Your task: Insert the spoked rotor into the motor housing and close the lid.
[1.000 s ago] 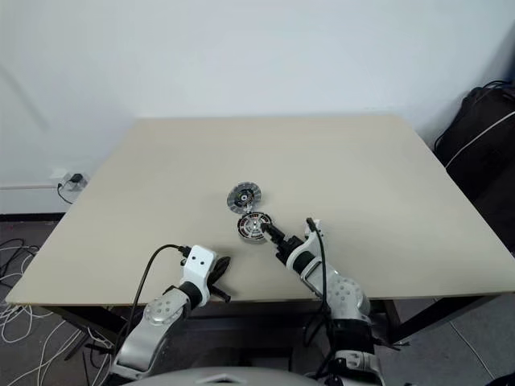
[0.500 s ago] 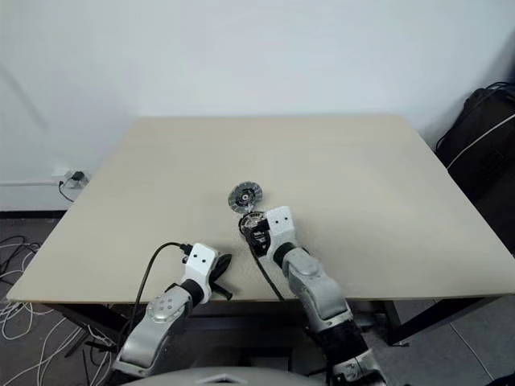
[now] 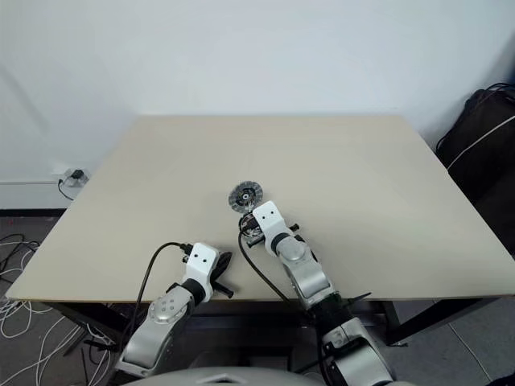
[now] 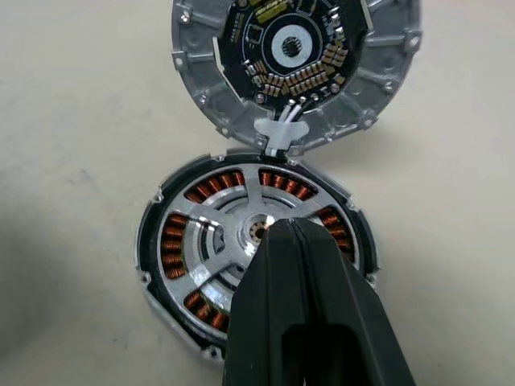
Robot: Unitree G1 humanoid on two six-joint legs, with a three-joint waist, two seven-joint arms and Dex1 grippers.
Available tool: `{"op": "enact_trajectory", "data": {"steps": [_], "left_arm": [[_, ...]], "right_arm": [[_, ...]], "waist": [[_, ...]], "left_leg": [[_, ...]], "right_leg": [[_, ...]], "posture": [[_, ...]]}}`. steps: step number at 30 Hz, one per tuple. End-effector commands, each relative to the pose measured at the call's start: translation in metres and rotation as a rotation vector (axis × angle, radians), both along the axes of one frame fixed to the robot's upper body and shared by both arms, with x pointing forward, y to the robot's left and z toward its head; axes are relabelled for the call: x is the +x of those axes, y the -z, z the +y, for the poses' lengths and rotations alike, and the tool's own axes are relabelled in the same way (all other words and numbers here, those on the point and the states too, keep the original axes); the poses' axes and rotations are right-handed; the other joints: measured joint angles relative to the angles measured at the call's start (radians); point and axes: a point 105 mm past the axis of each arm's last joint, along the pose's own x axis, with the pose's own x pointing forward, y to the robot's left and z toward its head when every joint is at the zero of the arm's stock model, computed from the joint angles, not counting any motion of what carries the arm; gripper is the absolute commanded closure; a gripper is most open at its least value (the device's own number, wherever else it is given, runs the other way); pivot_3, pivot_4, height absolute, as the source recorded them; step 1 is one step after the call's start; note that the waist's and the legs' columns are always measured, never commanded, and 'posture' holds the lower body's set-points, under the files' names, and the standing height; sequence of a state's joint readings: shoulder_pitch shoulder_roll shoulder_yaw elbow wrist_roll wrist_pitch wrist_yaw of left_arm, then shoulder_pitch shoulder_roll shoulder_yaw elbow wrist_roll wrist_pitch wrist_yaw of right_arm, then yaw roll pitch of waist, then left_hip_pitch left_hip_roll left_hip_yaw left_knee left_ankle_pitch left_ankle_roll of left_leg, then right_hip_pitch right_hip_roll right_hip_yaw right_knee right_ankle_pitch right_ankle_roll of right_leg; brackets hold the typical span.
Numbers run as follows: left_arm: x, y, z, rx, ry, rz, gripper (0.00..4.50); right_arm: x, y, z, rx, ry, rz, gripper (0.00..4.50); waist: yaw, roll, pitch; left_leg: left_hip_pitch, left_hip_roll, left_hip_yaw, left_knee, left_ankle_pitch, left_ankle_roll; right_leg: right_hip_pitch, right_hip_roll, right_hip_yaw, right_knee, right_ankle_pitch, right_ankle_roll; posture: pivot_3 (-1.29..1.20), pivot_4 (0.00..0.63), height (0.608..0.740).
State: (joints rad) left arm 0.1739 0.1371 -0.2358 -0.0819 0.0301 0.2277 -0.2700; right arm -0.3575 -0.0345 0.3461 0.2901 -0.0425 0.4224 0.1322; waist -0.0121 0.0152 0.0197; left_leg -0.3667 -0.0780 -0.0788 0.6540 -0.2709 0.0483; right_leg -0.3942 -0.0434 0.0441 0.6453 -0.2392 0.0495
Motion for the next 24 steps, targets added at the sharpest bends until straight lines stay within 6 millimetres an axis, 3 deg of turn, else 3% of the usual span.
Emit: {"op": "enact_trajectory", "data": {"steps": [1, 9, 16, 21, 24], "left_arm": [[0.004, -0.009, -0.001, -0.015, -0.006, -0.043, 4.50], [0.004, -0.008, -0.003, -0.022, -0.010, -0.045, 4.50], [0.004, -0.007, -0.002, -0.029, -0.024, -0.040, 4.50], [0.004, -0.007, -0.003, -0.031, -0.023, -0.039, 4.50], [0.004, -0.007, -0.005, -0.034, -0.019, -0.038, 4.50]], "right_arm": [[0.015, -0.017, 0.004, 0.003, 0.004, -0.047, 4.48], [0.026, -0.016, 0.015, -0.008, -0.007, -0.011, 4.48], [0.012, 0.016, 0.014, -0.041, -0.025, 0.134, 4.48], [0.018, -0.002, 0.017, -0.027, -0.062, 0.074, 4.48], [0.017, -0.020, 0.019, -0.089, -0.184, -0.006, 4.48]], "waist": [[0.000, 0.000, 0.000], [-0.001, 0.000, 0.000], [-0.003, 0.001, -0.002], [-0.005, 0.002, -0.003], [-0.005, 0.002, -0.003]], "left_leg": [[0.000, 0.000, 0.000, 0.000, 0.000, 0.000], [0.001, 0.000, 0.000, -0.001, 0.000, 0.000], [0.002, 0.000, 0.000, -0.002, 0.000, -0.001], [0.004, 0.000, 0.000, -0.002, -0.001, -0.005], [0.004, 0.000, 0.000, -0.002, -0.001, -0.004]], "right_leg": [[0.000, 0.000, 0.000, 0.000, 0.000, 0.000], [0.000, 0.000, -0.001, 0.000, 0.000, 0.000], [0.001, 0.000, -0.001, 0.000, 0.000, -0.001], [0.002, 0.000, -0.001, 0.001, 0.000, -0.001], [0.002, 0.000, -0.001, 0.001, 0.000, -0.001]], "posture": [[0.00, 0.000, 0.740], [0.00, 0.000, 0.740], [0.00, 0.000, 0.740], [0.00, 0.000, 0.740], [0.00, 0.000, 0.740]]}}
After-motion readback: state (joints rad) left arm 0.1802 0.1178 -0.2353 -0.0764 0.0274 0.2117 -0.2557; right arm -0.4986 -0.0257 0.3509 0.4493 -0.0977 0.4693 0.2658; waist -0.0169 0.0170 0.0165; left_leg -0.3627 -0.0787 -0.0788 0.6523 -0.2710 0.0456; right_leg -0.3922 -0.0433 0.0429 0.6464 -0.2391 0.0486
